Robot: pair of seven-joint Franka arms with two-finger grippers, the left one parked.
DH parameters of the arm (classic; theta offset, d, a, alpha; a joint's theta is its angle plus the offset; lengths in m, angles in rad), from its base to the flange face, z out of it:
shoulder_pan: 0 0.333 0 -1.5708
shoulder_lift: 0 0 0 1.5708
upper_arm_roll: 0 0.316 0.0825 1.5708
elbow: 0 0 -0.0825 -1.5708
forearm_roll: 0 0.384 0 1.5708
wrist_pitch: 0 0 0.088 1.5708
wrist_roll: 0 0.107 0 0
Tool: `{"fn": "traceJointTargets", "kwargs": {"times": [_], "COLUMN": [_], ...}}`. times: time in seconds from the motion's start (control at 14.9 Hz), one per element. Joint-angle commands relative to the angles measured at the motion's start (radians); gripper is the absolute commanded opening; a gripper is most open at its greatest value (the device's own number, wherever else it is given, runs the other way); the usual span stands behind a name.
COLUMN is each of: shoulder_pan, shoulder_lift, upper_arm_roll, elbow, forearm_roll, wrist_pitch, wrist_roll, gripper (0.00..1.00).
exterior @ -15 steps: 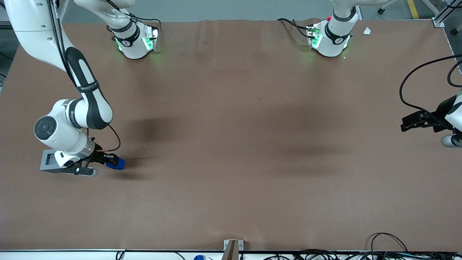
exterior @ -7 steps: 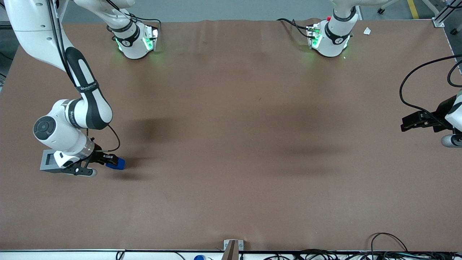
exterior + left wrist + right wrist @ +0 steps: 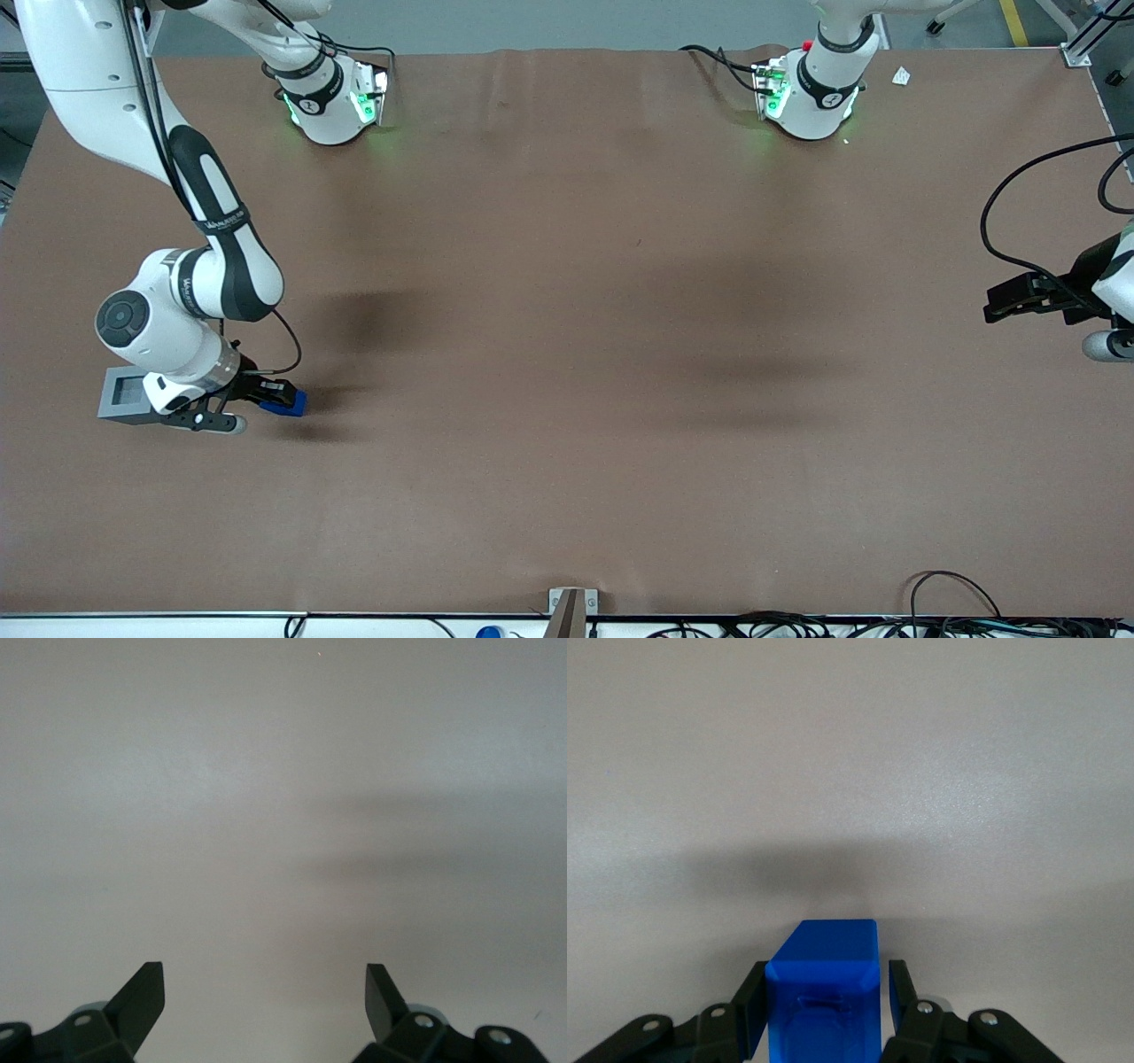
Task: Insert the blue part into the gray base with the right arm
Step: 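Lift the blue block and carry it over the gray base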
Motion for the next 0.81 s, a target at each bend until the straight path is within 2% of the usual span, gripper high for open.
{"fn": "traceJointTargets", "kwargs": {"times": [0.0,0.2,0.34,0.47,0.74], "shoulder_pan": [-0.011,-0.013,-0.013,-0.025,-0.097], "shoulder_lift": [-0.008,-0.008,-0.011,-0.017,-0.023], "upper_arm_roll": [0.006,0.006,0.006,0.003,0.003], "elbow": [-0.008,0.011,0.038,0.116,0.288], "forearm_roll": [-0.005,-0.005,-0.005,-0.012,-0.028], "wrist_pitch": [0.008,-0.003,-0.050,-0.184,-0.404], "wrist_roll": [-0.008,-0.008,-0.011,-0.025,-0.210], "gripper": [0.40,0.14,0.05,0.03,0.01]}}
